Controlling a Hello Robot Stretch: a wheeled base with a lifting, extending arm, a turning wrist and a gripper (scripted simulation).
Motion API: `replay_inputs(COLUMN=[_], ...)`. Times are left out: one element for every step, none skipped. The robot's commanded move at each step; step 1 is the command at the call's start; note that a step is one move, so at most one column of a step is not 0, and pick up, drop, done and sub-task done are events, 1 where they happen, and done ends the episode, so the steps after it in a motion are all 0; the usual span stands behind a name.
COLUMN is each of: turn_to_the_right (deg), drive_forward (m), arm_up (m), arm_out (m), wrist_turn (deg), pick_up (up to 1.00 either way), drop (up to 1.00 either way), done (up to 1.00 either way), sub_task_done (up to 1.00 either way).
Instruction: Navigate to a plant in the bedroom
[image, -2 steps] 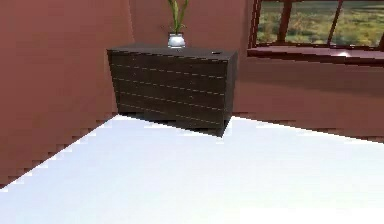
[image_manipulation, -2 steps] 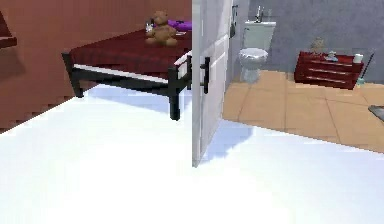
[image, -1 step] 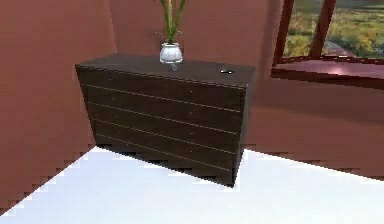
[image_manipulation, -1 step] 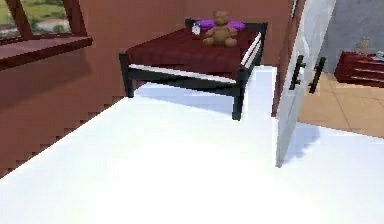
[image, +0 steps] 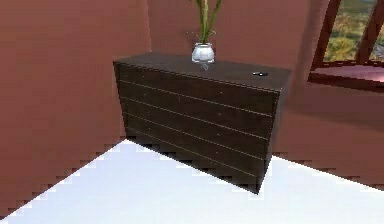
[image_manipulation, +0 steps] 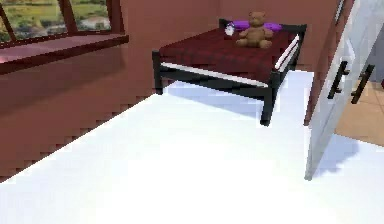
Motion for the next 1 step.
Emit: replay_inputs(turn_to_the_right=[-3.0], drive_forward=[0.0], arm_up=[0.0], arm_out=[0.0], wrist_turn=[0.0], pick_up=[0.0], drop=[0.0], done=[0.0], sub_task_done=[0.0])
